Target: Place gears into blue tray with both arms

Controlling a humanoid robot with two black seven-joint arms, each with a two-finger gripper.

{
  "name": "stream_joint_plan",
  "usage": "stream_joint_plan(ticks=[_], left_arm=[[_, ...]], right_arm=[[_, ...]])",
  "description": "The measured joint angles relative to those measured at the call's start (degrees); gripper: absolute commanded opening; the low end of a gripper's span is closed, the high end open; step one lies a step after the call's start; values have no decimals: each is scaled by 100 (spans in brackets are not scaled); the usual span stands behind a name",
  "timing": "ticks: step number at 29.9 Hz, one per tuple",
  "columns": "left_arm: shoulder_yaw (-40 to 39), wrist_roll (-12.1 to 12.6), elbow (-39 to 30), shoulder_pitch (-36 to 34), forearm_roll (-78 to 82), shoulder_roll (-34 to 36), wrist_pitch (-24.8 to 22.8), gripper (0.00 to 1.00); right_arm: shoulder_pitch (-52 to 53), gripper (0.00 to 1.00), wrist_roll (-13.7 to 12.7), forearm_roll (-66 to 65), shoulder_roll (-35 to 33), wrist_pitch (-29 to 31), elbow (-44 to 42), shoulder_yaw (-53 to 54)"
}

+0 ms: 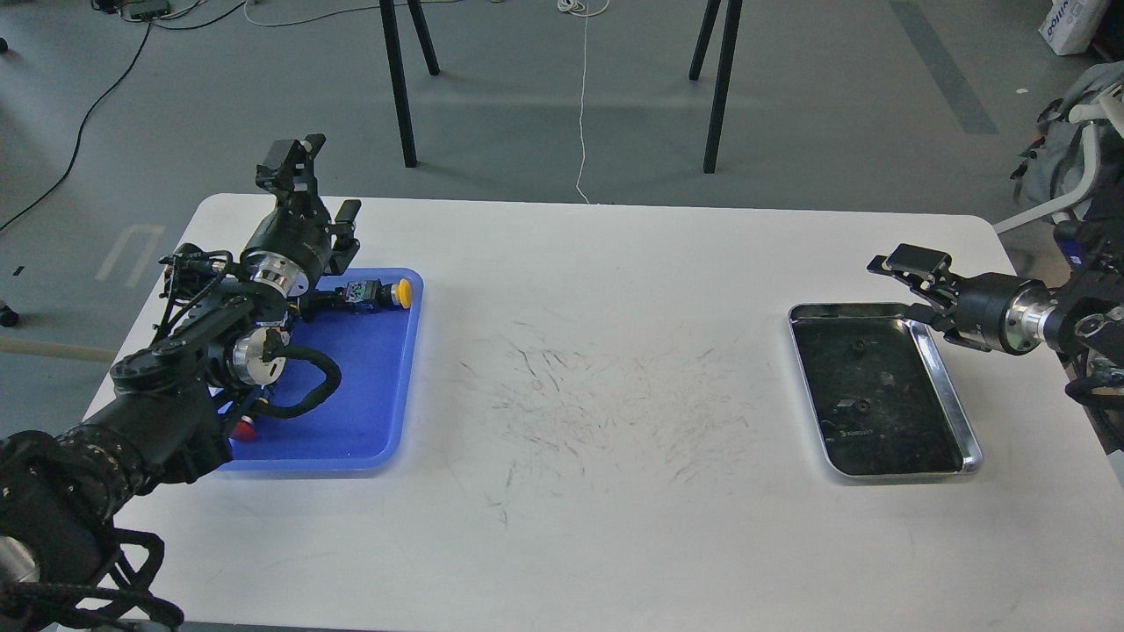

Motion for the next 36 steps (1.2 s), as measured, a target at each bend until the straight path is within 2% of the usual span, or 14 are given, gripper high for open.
stream_joint_plan(ticks=[18,25,33,36], left_arm=[[4,0,-116,-48,1,-97,-457,100],[4,0,-559,-4,1,6,-520,100],[4,0,-642,4,-1,34,-514,100],[4,0,-642,9,-1,42,-513,100]], right_arm=[[184,95,37,-2355,350,-1,13,-45],[491,87,45,-2783,369,-1,33,-416],[600,82,46,-2794,453,-1,5,-786],[558,74,46,-2794,463,-2,-15,-817]])
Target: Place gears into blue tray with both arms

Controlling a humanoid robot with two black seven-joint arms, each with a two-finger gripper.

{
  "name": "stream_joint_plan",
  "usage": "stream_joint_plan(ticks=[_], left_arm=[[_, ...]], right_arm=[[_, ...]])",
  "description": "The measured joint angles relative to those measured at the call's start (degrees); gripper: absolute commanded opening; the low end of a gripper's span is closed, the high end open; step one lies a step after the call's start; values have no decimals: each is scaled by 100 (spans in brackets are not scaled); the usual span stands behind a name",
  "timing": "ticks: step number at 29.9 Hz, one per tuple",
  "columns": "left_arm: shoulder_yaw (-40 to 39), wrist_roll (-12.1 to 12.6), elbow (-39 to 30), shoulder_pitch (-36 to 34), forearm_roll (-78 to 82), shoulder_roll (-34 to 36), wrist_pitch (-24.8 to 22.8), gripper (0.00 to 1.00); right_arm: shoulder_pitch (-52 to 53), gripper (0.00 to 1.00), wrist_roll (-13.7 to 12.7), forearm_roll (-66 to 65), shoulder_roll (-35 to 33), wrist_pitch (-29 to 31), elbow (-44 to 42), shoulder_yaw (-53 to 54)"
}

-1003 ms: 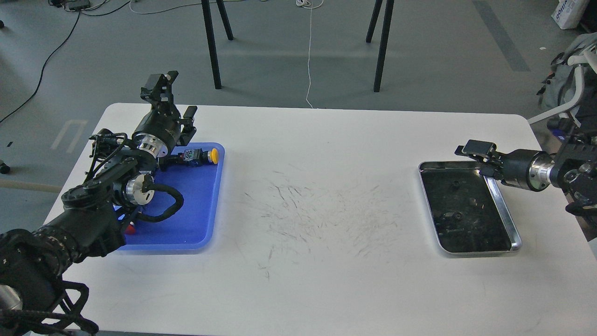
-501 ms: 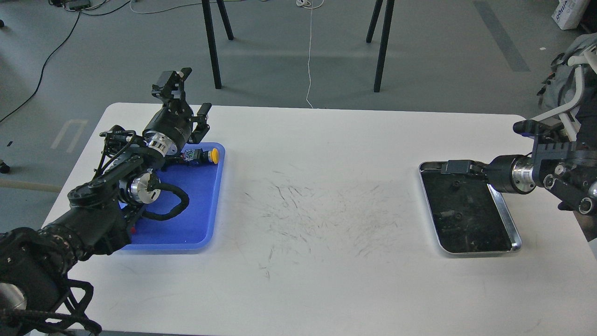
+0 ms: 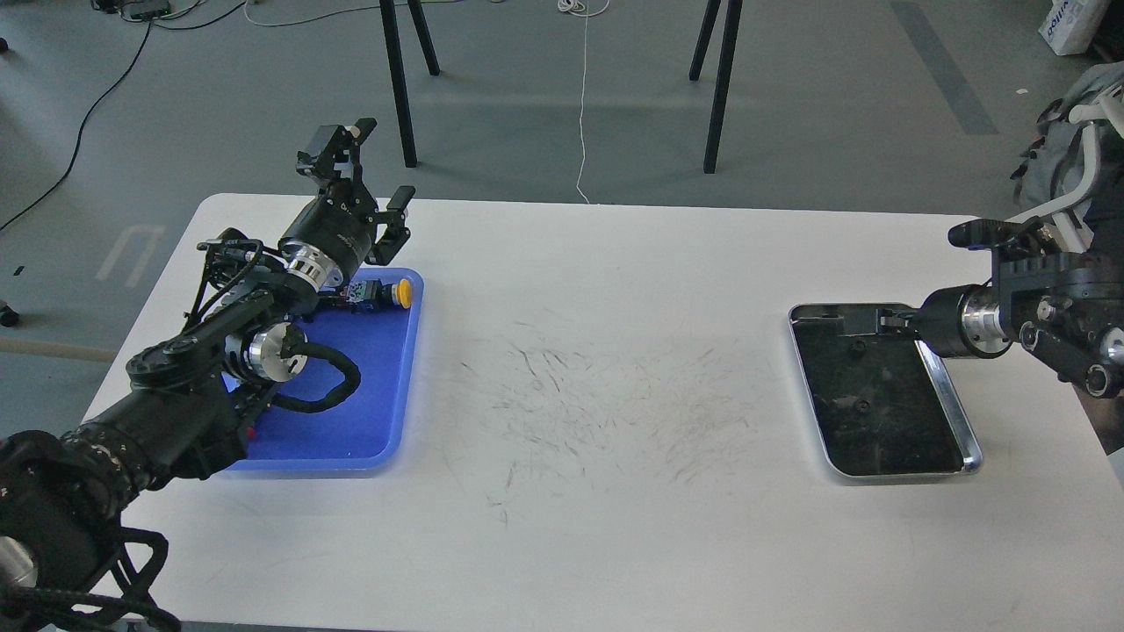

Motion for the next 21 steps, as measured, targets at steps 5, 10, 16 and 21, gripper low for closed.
stream_joint_plan(ticks=[5,10,16,21], left_arm=[[0,0,0,4,0,0,2,100],[0,0,0,3,8,12,2,100],[5,0,4,-3,9,17,0,100],[8,0,14,-4,10,17,-6,100]], right_arm=[[-44,67,0,-13,38,-23,-43,-32],[-111,64,0,-8,209,-32,-322,-96],[-156,61,0,0,297,-26,-396,-102],[-168,48,-1,0,389,-27,-400,-102]])
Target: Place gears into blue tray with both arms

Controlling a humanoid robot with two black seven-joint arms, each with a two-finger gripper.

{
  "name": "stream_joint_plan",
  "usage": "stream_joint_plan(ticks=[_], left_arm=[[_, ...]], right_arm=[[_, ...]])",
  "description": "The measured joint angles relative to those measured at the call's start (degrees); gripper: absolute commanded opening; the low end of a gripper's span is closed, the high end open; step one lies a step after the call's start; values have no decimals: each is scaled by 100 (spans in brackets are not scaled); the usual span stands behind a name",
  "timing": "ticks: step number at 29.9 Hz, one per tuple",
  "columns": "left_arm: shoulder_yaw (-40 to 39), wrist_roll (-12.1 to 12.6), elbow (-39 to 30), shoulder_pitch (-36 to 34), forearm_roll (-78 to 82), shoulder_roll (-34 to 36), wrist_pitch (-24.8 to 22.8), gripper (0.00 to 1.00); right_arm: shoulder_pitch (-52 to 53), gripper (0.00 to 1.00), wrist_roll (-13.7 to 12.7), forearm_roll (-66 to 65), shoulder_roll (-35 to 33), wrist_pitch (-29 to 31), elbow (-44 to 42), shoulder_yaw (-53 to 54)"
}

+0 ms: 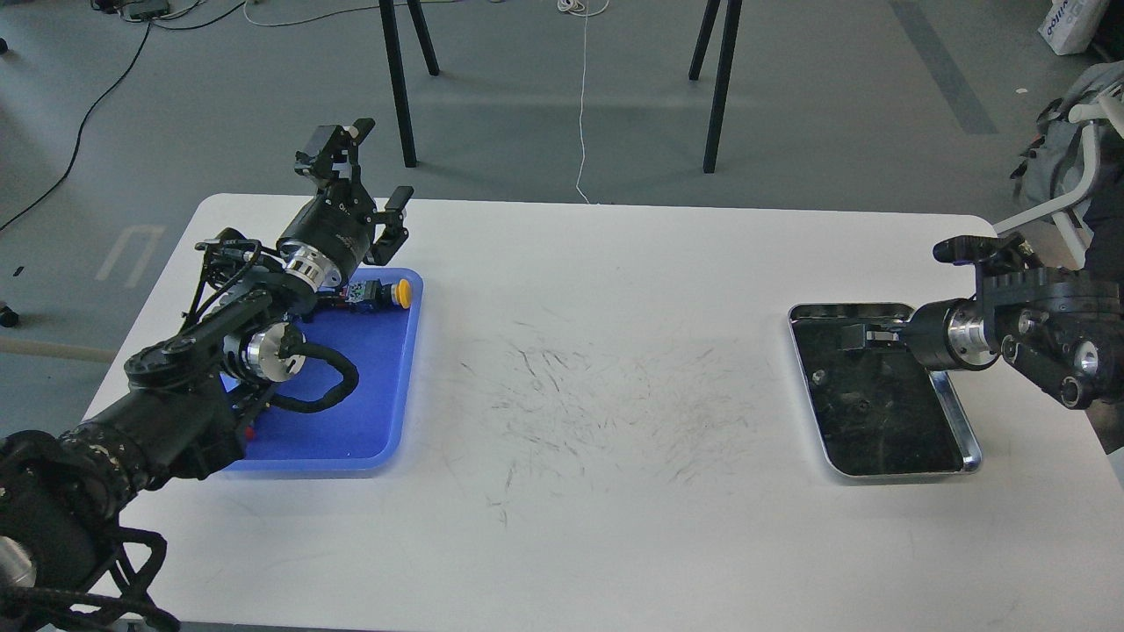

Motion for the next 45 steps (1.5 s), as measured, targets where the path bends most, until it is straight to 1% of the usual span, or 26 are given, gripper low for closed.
stream_joint_plan(ticks=[1,4,6,9,10,14,21,27,31,33,36,42,45], left_arm=[[0,0,4,0,0,0,-3,100],[0,0,22,0,0,0,-9,100],[0,0,34,-3,0,0,-11,100],[0,0,46,-10,0,7,-17,100],[0,0,48,-10,0,9,-17,100],[0,0,54,-10,0,10,-17,100],[0,0,59,5,0,10,-14,100],[0,0,66,8,0,15,-10,100],[0,0,65,8,0,5,-9,100],[0,0,62,10,0,1,-3,100],[0,0,61,17,0,0,6,100],[0,0,64,17,-1,-15,33,100],[0,0,59,11,-1,-17,42,100]], right_arm=[[-2,43,0,0,9,0,0,0],[-2,35,0,-1,23,0,10,0],[-2,33,0,-1,29,2,15,0],[1,25,0,-1,36,9,26,0],[3,25,0,-1,38,10,29,0],[26,16,4,3,40,10,78,-18],[157,13,13,44,39,11,99,-22],[359,13,197,67,-70,27,102,15],[539,14,229,118,-257,37,75,120],[583,14,230,290,-293,59,65,206],[597,14,230,802,-298,286,59,275],[509,13,230,1212,-179,409,63,309],[471,13,230,1230,56,411,76,330]])
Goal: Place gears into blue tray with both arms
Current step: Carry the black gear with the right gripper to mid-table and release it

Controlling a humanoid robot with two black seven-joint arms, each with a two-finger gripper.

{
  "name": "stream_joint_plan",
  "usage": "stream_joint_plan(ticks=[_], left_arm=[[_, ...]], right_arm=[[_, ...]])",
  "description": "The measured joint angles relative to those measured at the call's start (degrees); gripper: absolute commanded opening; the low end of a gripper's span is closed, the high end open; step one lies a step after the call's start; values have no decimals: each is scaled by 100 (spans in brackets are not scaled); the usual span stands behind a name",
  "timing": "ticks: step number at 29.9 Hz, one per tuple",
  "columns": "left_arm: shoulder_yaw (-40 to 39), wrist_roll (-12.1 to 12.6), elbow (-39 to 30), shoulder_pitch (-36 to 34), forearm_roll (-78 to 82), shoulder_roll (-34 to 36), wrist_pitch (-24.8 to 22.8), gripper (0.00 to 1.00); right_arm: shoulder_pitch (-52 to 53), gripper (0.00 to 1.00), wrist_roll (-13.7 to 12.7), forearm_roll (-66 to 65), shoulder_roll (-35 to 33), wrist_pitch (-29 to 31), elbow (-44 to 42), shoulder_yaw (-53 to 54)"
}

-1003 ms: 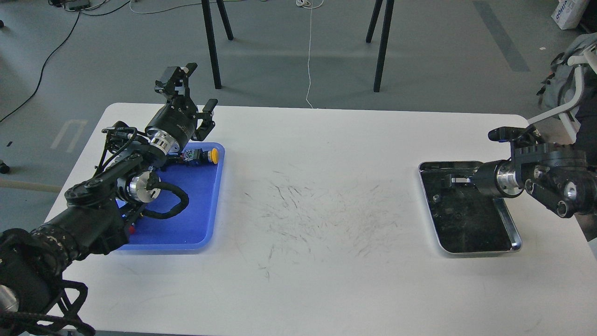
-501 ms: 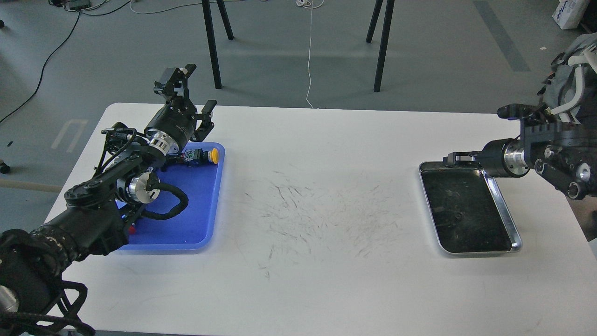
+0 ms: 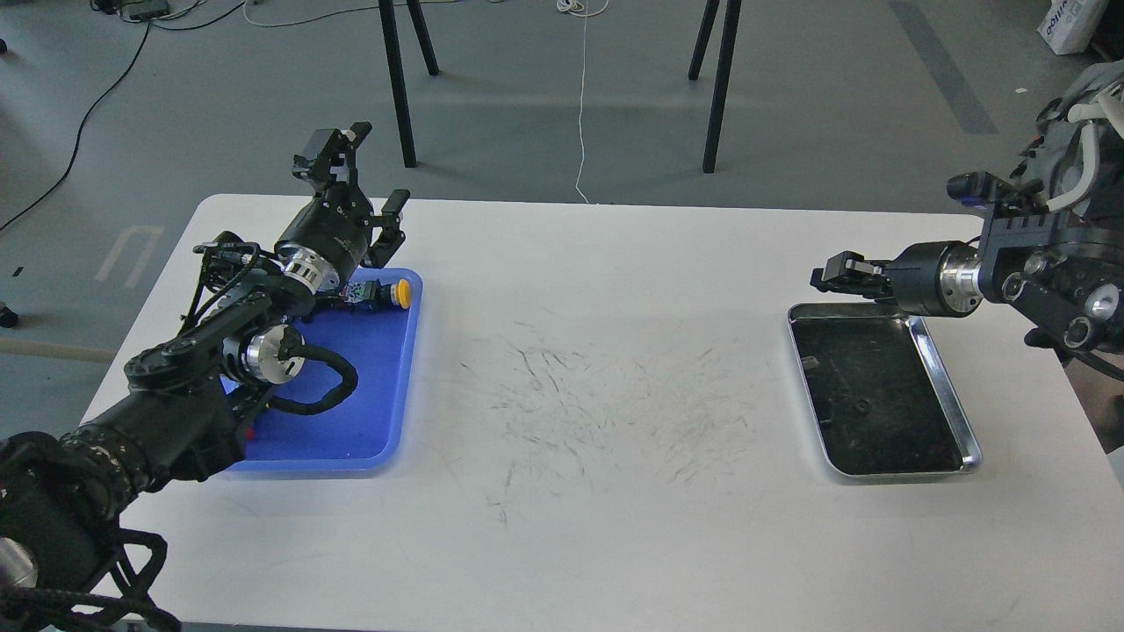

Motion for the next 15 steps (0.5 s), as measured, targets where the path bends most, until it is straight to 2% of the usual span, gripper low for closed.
stream_joint_plan(ticks=[15], left_arm=[[0,0,-2,-19,-1,17,-1,100]], right_arm=[[45,13,0,-94,1472,0,18,-290]])
